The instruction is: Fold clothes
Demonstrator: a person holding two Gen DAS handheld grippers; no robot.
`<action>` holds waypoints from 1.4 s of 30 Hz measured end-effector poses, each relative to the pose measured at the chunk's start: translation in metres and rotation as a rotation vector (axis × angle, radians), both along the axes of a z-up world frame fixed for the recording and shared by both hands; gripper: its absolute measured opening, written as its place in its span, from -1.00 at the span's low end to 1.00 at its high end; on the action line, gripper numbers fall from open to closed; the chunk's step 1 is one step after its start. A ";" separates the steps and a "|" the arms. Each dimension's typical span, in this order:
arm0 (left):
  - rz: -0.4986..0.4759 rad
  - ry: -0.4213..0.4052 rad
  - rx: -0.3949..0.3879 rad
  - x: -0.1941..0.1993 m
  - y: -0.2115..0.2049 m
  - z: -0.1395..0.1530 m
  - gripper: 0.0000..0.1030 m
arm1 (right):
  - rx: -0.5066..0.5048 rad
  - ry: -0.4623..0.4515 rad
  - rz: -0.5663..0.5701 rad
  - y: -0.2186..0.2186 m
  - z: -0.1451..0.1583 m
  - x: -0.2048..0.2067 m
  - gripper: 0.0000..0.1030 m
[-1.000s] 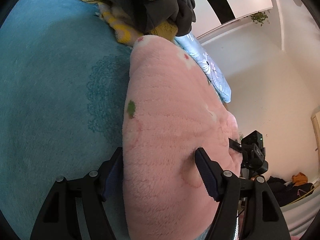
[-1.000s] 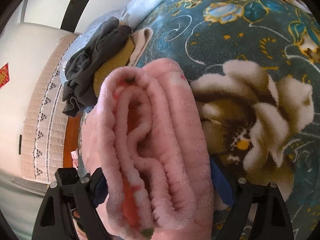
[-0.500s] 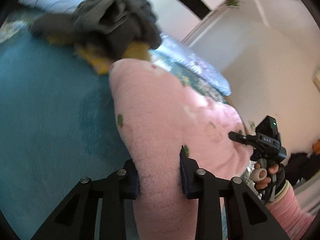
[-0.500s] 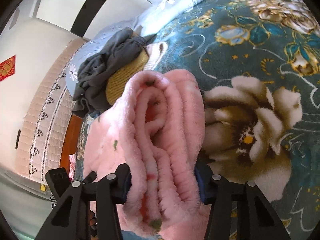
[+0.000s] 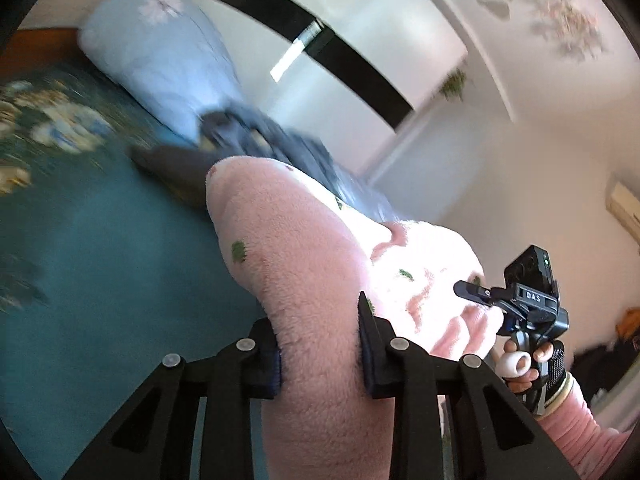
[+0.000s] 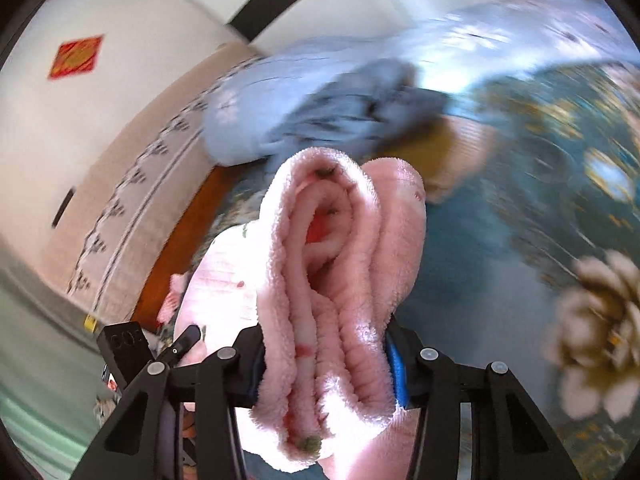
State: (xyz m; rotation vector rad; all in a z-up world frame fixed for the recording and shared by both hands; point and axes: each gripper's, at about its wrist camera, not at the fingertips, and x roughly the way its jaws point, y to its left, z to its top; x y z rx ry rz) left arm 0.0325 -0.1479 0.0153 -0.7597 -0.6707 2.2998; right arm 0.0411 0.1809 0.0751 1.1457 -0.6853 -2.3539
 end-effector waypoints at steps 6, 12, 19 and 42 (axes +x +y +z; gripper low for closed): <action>0.231 0.011 -0.007 -0.017 -0.095 -0.006 -0.41 | 0.036 0.035 0.184 -0.118 0.032 -0.080 -0.03; 0.431 0.000 -0.022 -0.036 -0.178 -0.017 -0.41 | 0.040 0.014 0.332 -0.237 0.011 -0.145 -0.03; 0.597 -0.019 0.028 -0.048 -0.259 -0.048 -0.41 | 0.034 0.025 0.492 -0.350 -0.025 -0.165 -0.03; 0.674 -0.288 -0.074 -0.081 -0.318 -0.087 -0.37 | -0.048 -0.134 0.485 -0.422 -0.128 -0.278 -0.03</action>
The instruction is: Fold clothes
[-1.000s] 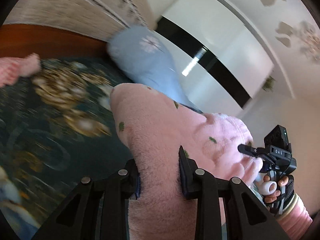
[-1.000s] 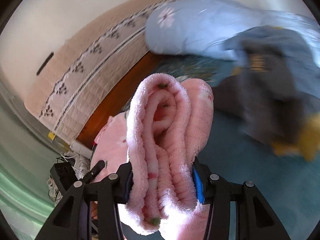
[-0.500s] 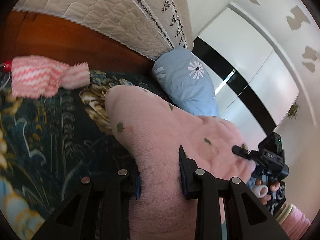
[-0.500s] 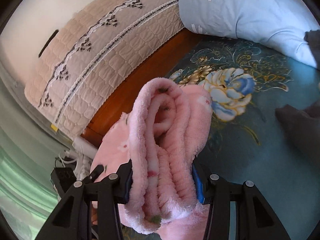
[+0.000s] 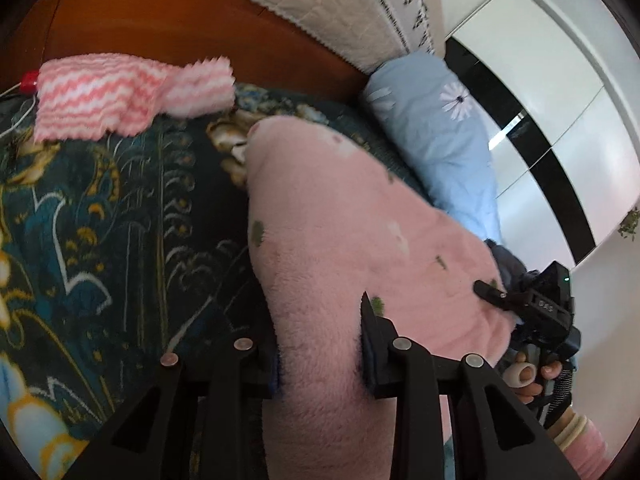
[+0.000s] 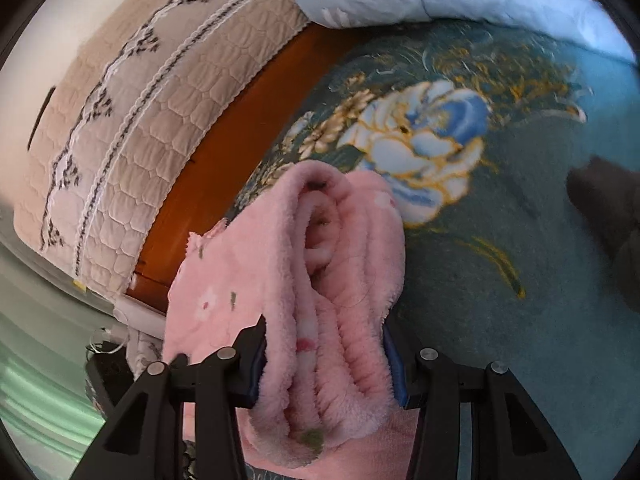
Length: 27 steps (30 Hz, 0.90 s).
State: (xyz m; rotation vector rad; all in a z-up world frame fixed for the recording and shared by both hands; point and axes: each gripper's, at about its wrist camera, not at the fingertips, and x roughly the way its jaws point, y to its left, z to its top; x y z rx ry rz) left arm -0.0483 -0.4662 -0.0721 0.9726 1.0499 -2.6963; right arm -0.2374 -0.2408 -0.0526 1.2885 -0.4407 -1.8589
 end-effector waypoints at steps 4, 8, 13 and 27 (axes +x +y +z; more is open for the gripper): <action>0.017 -0.019 -0.024 0.008 -0.001 0.008 -0.26 | 0.013 -0.011 0.009 0.003 0.006 0.002 0.06; 0.035 -0.042 -0.111 0.018 0.006 0.028 -0.22 | 0.052 0.018 -0.012 0.014 0.024 0.000 0.08; 0.045 -0.004 -0.199 0.025 0.028 0.063 -0.21 | 0.153 0.221 -0.098 0.012 0.079 0.007 0.08; 0.036 -0.054 -0.118 0.023 0.043 0.024 -0.09 | 0.374 0.283 0.072 -0.082 0.043 0.011 0.04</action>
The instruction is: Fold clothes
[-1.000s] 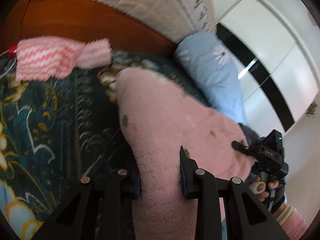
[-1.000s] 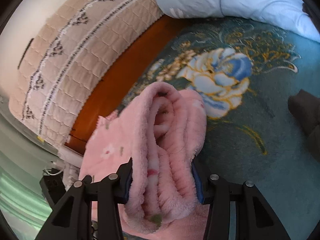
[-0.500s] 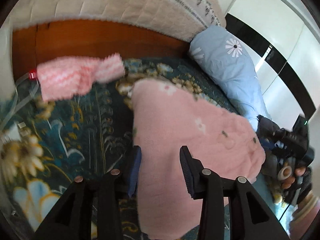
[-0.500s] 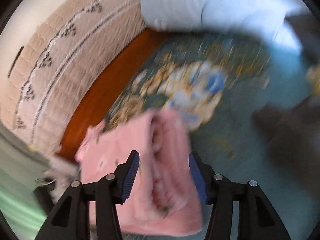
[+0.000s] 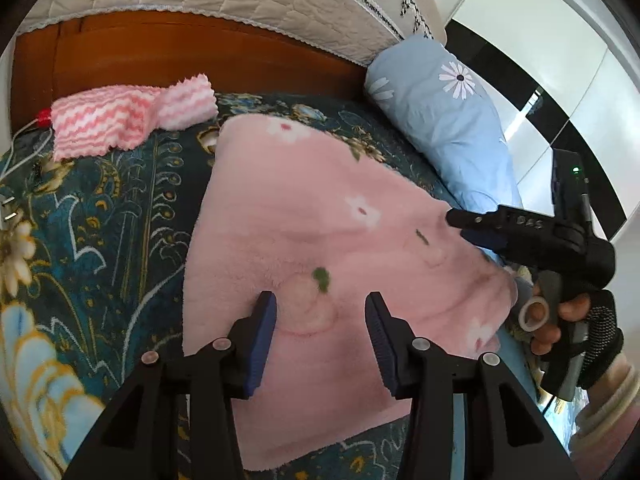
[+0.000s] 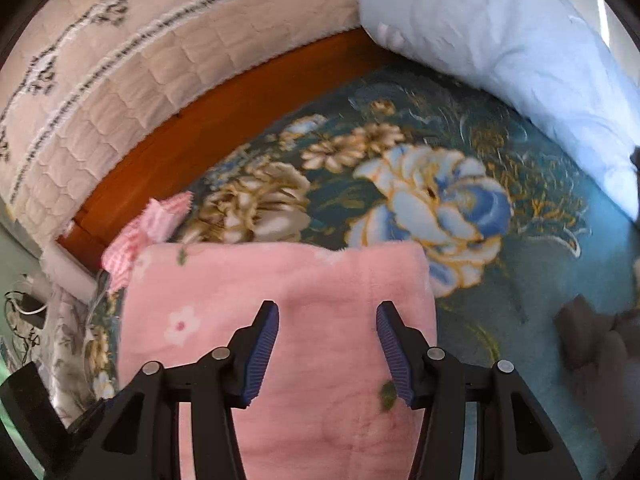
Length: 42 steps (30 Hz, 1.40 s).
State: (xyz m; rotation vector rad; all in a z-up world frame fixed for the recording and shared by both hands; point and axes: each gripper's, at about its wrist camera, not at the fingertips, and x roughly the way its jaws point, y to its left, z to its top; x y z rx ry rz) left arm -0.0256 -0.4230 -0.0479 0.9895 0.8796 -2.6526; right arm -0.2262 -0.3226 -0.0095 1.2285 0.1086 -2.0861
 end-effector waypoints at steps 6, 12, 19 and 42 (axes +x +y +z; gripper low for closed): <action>-0.010 0.026 0.069 0.007 -0.010 -0.006 -0.09 | 0.049 -0.016 -0.044 0.005 -0.015 -0.006 0.02; -0.011 0.024 0.068 0.010 -0.010 -0.004 -0.09 | -0.050 0.065 0.027 0.035 0.018 0.042 0.03; -0.016 0.013 0.045 0.003 -0.005 -0.002 -0.09 | 0.022 0.097 0.082 0.053 -0.006 0.073 0.05; 0.050 -0.047 -0.106 0.044 0.058 0.030 0.09 | -0.051 0.132 0.024 0.095 -0.007 0.142 0.15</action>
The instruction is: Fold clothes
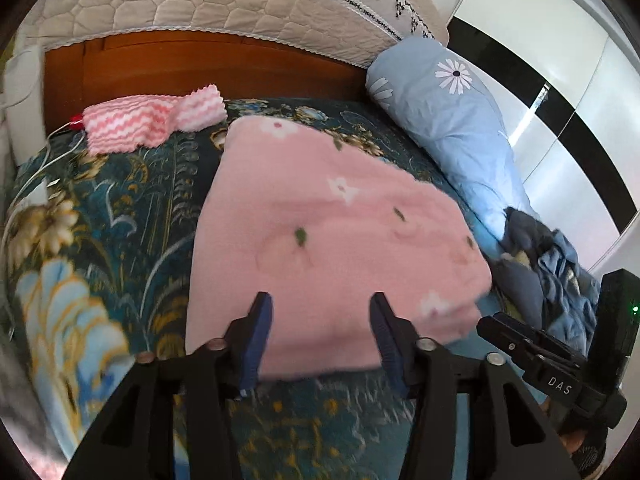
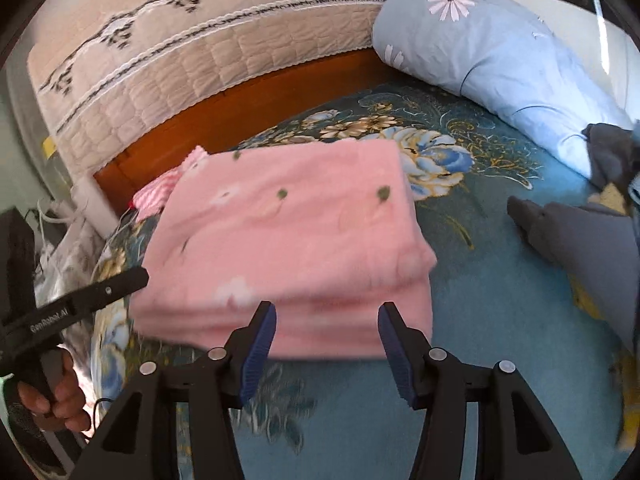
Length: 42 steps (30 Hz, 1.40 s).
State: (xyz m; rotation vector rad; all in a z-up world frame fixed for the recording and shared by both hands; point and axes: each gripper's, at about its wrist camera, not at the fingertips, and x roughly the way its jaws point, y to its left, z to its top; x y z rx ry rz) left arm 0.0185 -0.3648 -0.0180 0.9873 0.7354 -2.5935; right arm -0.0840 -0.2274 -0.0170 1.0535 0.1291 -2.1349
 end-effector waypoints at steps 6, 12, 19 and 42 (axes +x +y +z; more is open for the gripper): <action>0.042 -0.025 -0.143 0.028 0.049 -0.011 0.15 | 0.029 0.017 -0.039 0.009 -0.016 0.028 0.16; 0.075 -0.145 -0.268 0.015 0.073 -0.025 0.22 | 0.136 0.103 -0.075 0.001 -0.032 0.040 0.21; 0.107 -0.219 -0.173 0.004 0.062 -0.052 0.32 | 0.159 0.124 -0.110 -0.004 -0.058 0.036 0.29; 0.204 -0.288 -0.313 0.000 0.078 -0.065 0.63 | 0.182 0.081 -0.126 -0.004 -0.070 0.026 0.47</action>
